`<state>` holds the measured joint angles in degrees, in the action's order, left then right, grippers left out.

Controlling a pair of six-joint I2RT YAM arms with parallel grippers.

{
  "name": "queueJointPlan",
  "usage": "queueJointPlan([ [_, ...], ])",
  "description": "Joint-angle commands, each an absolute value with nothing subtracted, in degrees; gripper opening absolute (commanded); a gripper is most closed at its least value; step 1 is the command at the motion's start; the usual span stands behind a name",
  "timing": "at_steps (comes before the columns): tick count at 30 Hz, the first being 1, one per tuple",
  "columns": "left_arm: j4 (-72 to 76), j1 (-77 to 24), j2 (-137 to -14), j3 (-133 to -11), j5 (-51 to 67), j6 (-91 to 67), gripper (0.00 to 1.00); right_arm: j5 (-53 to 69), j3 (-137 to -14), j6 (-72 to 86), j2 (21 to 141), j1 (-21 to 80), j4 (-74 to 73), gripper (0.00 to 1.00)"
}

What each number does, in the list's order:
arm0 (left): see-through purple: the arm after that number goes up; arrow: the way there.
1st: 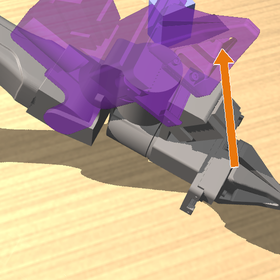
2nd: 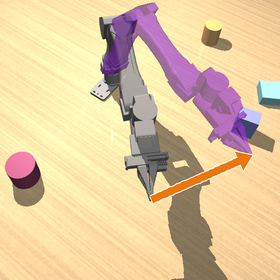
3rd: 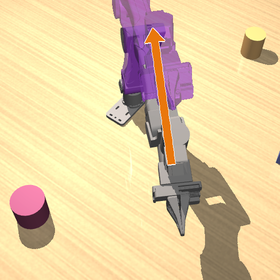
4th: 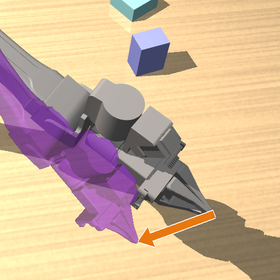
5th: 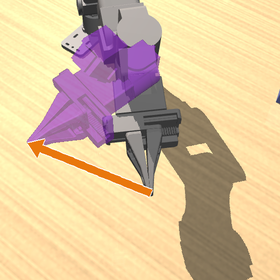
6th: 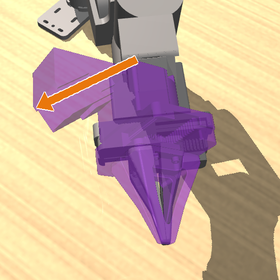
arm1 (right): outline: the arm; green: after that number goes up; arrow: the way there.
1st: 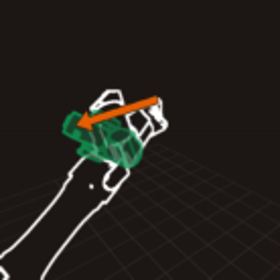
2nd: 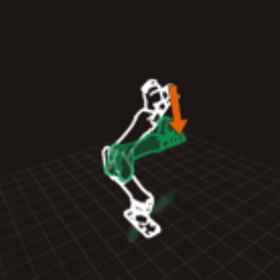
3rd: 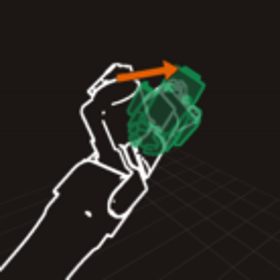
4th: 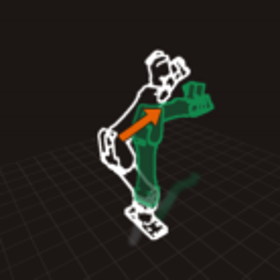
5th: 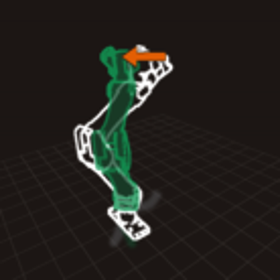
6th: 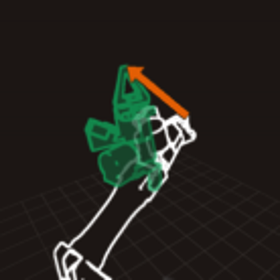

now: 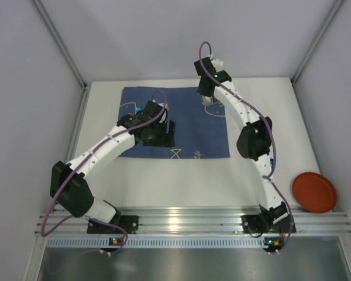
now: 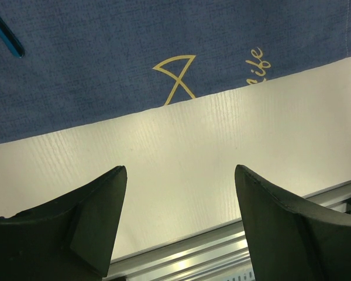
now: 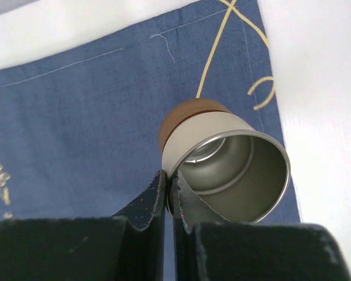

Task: Set the dinner table for one person

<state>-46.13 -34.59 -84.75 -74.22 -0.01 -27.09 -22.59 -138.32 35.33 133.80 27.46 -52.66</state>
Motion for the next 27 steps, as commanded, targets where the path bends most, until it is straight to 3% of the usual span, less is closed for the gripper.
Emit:
queueJointPlan([
  [1, -48.16, -34.54, -82.36, -74.36, -1.76, -27.69, 0.80, -22.15, -144.67, 35.06, 139.21, 26.11, -51.60, 0.00],
  [6, -49.13, -34.54, -81.91, -74.88, -3.16, -27.16, 0.80, -21.18, -143.09, 38.85, 141.50, 25.23, -49.13, 0.04],
  [9, -48.96, -34.54, -82.35, -75.41, -3.51, -26.63, 0.80, -20.13, -142.91, 38.93, 142.55, 25.14, -48.52, 0.28],
  [10, -48.78, -34.54, -82.61, -75.50, -3.60, -26.54, 0.80, -19.60, -142.65, 39.11, 142.65, 25.05, -48.25, 0.46],
  [11, -48.52, -34.45, -82.79, -75.59, -3.52, -26.37, 0.80, -18.73, -142.65, 39.11, 142.65, 24.87, -47.99, 0.56],
  [17, -48.52, -34.54, -86.48, -77.25, -0.88, -26.10, 0.80, -18.63, -137.83, 36.48, 134.85, 22.59, -45.79, 0.87],
  [24, -45.97, -34.63, -87.71, -76.12, 2.81, -25.49, 0.80, -19.43, -101.47, 34.72, 106.23, 9.78, -43.42, 0.88],
  [27, -43.60, -34.89, -87.89, -74.37, 3.86, -26.45, 0.80, -11.54, -82.14, 35.07, 95.76, 0.55, -42.28, 0.89],
])
